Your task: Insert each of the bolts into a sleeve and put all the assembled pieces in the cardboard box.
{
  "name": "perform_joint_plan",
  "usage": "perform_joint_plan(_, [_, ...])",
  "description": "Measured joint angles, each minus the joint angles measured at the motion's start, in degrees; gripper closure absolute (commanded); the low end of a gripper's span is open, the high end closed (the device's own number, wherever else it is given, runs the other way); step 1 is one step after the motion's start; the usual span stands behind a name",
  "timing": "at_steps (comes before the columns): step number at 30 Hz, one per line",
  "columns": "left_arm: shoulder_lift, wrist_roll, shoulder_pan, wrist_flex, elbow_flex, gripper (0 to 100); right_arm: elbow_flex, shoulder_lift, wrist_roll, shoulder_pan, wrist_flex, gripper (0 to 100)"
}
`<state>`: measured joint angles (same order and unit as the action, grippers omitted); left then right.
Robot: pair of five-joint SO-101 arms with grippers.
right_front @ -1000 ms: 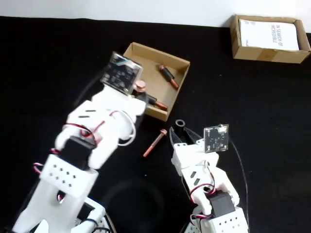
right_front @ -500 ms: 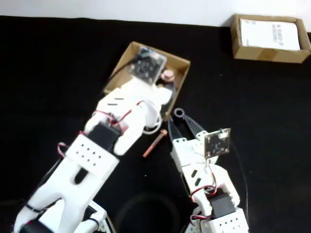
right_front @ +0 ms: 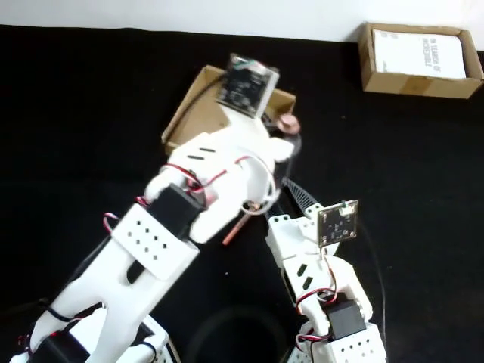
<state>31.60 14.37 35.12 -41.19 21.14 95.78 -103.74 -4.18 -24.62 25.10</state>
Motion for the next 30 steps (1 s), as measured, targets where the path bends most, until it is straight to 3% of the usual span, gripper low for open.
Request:
perform_joint_plan(16, [0.0, -2.29, 0.7, 4.92, 2.2, 99, 0.0, 0.0, 0.0, -0.09, 0.0, 99.2])
perform_joint_plan(30, [0.0, -2.37, -0.18, -1.41, -3.25, 99, 0.0, 0.0, 0.0, -0.09, 0.0, 99.2])
